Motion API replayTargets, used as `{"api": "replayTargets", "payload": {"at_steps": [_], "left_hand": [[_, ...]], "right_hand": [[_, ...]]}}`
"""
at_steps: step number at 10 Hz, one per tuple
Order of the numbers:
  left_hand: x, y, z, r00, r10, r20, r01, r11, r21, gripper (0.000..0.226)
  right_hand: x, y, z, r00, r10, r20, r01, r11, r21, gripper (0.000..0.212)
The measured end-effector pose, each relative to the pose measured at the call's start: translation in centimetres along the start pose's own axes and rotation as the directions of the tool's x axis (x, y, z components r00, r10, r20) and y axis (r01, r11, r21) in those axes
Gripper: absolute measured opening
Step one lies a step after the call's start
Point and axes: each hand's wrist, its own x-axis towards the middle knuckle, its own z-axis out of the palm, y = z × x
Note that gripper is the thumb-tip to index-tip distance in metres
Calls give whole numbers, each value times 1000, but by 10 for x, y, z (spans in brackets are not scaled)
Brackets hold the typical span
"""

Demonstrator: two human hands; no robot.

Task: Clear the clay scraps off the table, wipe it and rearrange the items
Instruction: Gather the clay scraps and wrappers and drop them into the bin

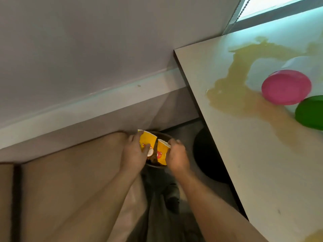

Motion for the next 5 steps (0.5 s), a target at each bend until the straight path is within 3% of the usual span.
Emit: {"api": "replayTargets", "payload": {"at_steps": [2, 3, 4, 5], "left_hand": [[63, -62, 80, 989, -52, 140, 29, 987, 158, 63], [91, -86, 117, 974, -80, 212, 28, 971, 237, 62], [114, -105, 150, 963, -88, 255, 9, 955, 297, 60], [126, -122, 178, 953, -95, 287, -22, 926, 378, 56]], "right_hand": [[83, 37, 87, 998, 59, -17, -61, 987, -150, 33], [121, 48, 123, 999, 36, 28, -30, 983, -179, 28], [147, 60, 158, 985, -87, 149, 114, 976, -185, 33], [159, 71, 188, 983, -114, 141, 138, 976, -168, 32]]}}
